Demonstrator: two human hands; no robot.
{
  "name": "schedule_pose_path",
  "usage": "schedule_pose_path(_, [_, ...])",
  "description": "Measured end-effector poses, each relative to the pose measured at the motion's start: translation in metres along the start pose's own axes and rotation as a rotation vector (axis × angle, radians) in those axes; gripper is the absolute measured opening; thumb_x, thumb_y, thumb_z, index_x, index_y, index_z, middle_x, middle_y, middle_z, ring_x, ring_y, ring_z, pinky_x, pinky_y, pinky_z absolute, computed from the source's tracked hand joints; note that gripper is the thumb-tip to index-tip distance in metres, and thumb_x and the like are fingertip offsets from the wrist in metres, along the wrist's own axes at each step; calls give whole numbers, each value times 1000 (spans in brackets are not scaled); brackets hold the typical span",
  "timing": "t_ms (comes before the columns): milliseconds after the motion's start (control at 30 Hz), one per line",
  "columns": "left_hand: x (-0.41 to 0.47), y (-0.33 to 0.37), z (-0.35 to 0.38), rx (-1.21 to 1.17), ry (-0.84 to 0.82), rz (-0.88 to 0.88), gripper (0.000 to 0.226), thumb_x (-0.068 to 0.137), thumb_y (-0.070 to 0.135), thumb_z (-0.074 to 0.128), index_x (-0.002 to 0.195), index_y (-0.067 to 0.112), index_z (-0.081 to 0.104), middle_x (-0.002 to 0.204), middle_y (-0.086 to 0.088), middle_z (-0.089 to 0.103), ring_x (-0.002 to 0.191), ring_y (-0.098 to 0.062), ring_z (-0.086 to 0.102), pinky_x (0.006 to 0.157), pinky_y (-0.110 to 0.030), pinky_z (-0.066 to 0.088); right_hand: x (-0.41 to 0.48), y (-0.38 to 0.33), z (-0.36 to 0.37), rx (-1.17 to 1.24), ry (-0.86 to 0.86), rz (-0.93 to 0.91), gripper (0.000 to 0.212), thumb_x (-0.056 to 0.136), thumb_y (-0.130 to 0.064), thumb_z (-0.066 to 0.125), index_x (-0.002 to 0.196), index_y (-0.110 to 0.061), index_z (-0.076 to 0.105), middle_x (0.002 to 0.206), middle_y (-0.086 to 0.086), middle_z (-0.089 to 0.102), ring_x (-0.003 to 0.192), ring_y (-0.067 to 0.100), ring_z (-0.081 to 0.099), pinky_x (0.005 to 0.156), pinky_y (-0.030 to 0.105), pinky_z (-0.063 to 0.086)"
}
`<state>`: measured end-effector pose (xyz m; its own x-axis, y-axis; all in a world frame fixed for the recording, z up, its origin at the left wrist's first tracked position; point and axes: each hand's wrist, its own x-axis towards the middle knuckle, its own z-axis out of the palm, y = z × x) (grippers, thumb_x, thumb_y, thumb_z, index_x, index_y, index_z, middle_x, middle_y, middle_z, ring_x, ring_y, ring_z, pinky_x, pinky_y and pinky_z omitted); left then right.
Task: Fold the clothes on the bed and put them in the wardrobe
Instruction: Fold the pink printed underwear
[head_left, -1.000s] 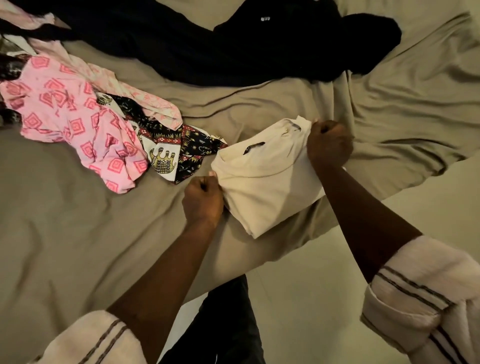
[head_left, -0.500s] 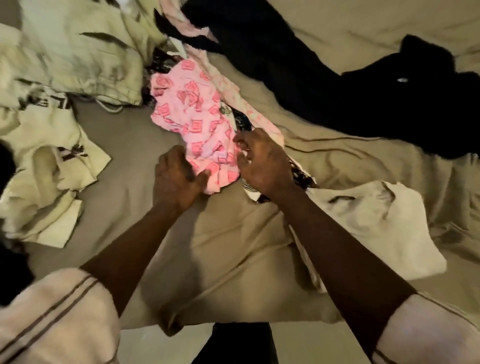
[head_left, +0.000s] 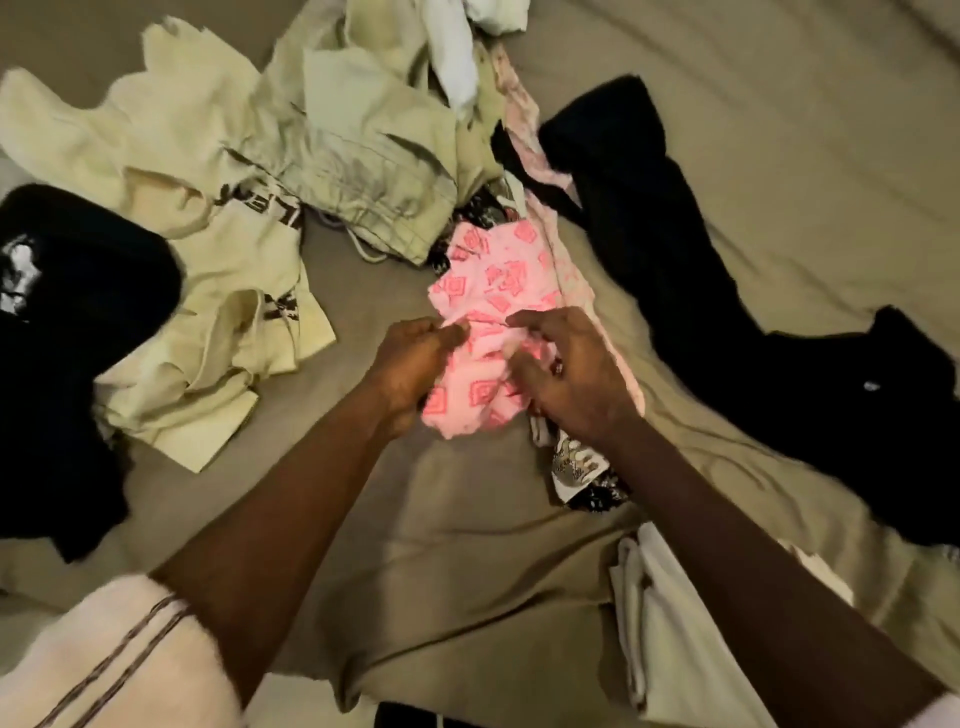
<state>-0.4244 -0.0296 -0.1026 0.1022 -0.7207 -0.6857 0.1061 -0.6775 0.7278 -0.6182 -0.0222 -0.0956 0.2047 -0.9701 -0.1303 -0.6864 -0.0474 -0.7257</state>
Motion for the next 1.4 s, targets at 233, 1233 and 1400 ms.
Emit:
schedule_pose_path(233, [-121,181,-16,-163,-255,207,22,102,6,54,115,5,71,104,-14,77,91,-27,74,72,-34,63,6,-169,-75,560,104,-8,68,80,-25,72,144,-40,53,146,-8,58,129,11,60,106,43,53])
schedule_pose_path(1233, [-337,479,-106,223,-323,598,24,98,16,64,104,-4,74,98,-21,78,92,-34,76,91,-50,60,-40,-471,-243,462,430,-308,71,68,-61,85,130,-39,57,118,-10,67,103,8,67,84,29,57])
schedule_pose_path(1400, [-355,490,-96,133,-430,496,18,103,7,51,109,1,67,85,-11,72,68,-20,70,67,-29,60,-46,-472,-215,759,157,-364,105,77,-17,92,156,-40,27,146,-3,59,131,21,60,107,49,52])
